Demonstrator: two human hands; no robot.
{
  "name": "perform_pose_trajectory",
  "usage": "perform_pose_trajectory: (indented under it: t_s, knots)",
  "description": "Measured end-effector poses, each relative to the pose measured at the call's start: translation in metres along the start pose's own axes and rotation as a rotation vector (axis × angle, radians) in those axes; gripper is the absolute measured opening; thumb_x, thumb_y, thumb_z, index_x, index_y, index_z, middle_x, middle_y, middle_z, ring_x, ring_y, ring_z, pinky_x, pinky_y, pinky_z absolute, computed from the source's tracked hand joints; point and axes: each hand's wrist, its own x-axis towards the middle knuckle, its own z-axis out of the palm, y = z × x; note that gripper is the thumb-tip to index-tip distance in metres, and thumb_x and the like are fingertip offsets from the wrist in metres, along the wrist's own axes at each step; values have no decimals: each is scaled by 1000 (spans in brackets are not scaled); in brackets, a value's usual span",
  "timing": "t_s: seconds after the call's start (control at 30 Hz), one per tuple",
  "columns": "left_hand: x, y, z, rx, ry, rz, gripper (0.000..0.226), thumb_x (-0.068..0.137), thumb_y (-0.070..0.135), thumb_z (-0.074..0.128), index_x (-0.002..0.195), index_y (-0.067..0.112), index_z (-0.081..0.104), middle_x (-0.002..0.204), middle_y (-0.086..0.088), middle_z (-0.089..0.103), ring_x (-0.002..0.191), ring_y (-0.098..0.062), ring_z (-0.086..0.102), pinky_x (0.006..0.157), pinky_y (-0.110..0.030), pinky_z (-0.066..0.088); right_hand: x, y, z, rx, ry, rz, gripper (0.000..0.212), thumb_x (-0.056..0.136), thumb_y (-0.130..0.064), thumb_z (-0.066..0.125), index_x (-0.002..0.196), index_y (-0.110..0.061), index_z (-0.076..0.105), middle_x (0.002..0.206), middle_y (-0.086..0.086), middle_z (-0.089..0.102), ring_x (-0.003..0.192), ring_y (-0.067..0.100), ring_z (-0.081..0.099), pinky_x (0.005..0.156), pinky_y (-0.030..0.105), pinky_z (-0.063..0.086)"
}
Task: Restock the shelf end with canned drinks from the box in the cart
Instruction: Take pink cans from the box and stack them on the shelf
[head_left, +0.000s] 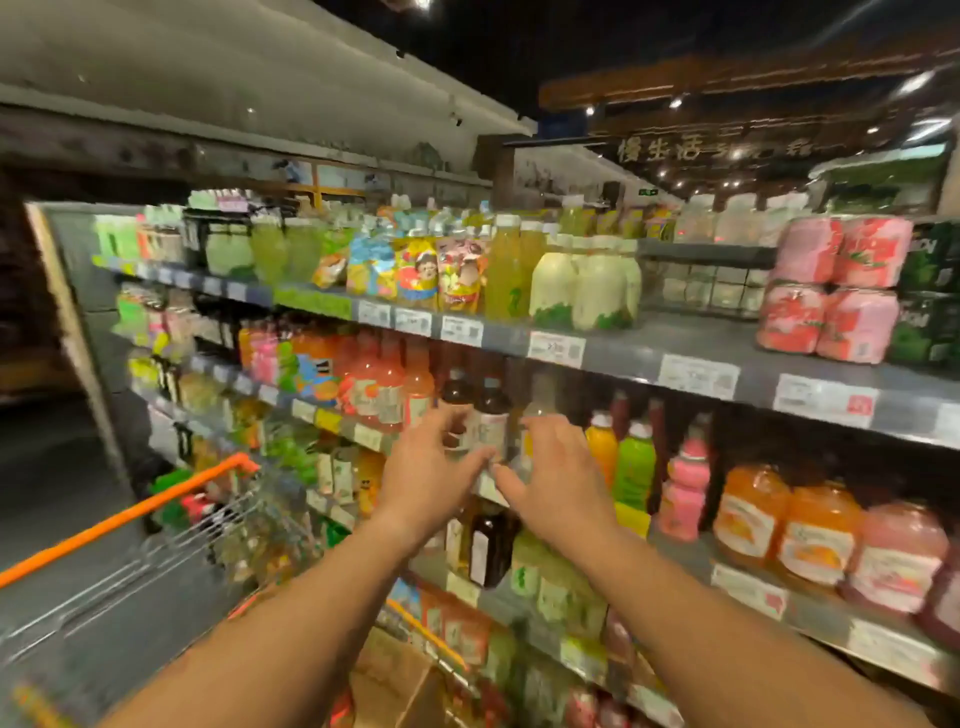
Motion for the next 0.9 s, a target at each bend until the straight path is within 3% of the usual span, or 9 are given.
perform_pose_trajectory:
  t_s: [0.07,0.2,0.37,0.53,0.73,0.9]
  knots:
    - [-44,-52,-30,100,-18,-127,44,78,34,81,118,19,67,99,7,65,91,-12,64,76,-15,44,-29,-27,45,52,-113,7,55,81,-49,67,122,-15,53,120,6,52,116,29,47,98,40,41]
    - [-116,-122,-81,262,-27,-355,55,80,39,79,126,15,63,113,-3,67,104,-20,63,90,-32,50,-85,-79,117,136,-295,-6,63,81,-53,65,130,-17,48,123,4,51,117,27,46,95,38,40]
    - [-179,-169,-108,300,-5,-546,51,77,37,79,122,17,65,105,1,65,96,-20,63,82,-30,50,-142,-117,180,186,-516,-57,61,86,-53,61,132,-16,45,128,5,48,125,29,41,100,40,39]
    - [-216,-216,-94,293,-13,-698,48,77,36,76,119,16,67,111,-2,70,104,-23,65,88,-34,52,-165,-122,224,173,-646,-91,53,86,-50,60,125,-16,48,123,6,51,117,27,45,97,38,40]
    - [-223,-274,-56,210,13,-847,38,67,37,77,103,28,69,95,5,72,87,-16,67,70,-23,45,-155,-91,291,126,-804,-89,55,83,-49,64,123,-16,49,118,6,52,113,27,47,93,36,42]
    - [-200,-331,-16,249,-24,-1013,33,75,27,73,107,23,67,103,-4,72,98,-27,65,79,-27,47,-138,-62,373,144,-992,-127,50,84,-41,56,125,-13,50,119,8,52,112,28,48,96,37,41]
